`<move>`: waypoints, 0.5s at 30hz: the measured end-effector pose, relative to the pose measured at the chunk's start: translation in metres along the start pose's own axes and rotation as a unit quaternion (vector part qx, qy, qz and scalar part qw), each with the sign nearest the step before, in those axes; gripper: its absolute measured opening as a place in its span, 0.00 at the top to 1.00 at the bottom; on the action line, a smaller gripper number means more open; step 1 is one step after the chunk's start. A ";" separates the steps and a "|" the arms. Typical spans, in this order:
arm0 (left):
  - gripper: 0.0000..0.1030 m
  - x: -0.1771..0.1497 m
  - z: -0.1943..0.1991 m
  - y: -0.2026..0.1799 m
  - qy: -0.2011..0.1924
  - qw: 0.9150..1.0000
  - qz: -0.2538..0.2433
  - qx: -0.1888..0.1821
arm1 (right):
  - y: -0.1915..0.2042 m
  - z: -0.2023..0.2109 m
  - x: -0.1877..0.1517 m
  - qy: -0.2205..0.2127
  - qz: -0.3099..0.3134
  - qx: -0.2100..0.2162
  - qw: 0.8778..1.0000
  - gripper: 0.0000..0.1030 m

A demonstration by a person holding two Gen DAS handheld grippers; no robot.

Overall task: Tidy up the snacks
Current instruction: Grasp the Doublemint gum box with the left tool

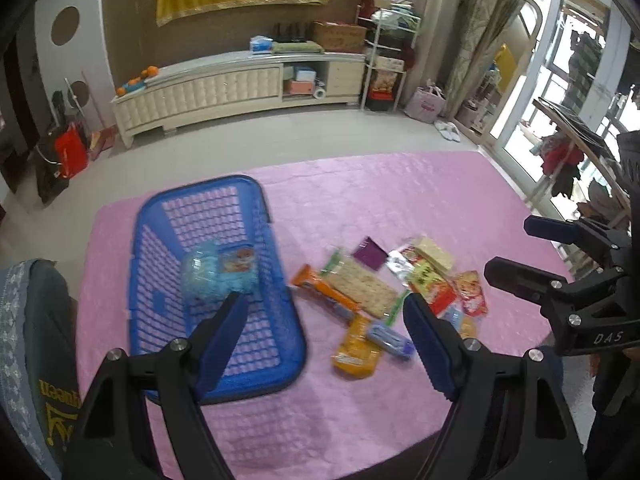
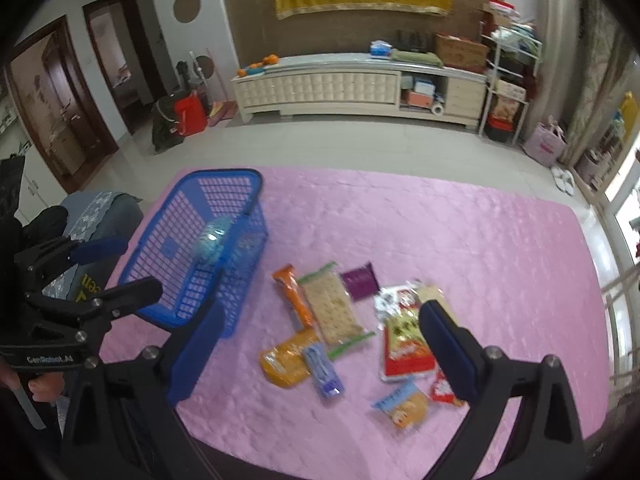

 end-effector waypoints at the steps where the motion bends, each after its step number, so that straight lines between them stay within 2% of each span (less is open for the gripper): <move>1: 0.24 -0.002 0.000 -0.006 0.002 1.000 -0.001 -0.003 | -0.004 0.003 -0.004 0.000 -0.003 -0.003 1.000 0.04; 8: 0.24 -0.021 -0.015 -0.053 0.023 0.999 -0.012 -0.021 | -0.040 0.013 -0.038 0.012 -0.026 -0.014 0.999 0.04; 15: 0.24 -0.044 -0.045 -0.089 0.067 0.997 -0.018 -0.029 | -0.073 0.008 -0.070 0.029 -0.045 -0.020 0.998 0.04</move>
Point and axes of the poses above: each gripper's, at about its wrist camera, not at the fingertips, and z roughly against the way its jaws point, y to its left, x to its top, the point moved 4 cm from there along -z, roughly the way its jaws point, and after that the axes turned 12 degrees about x, right-handed, at the moved point
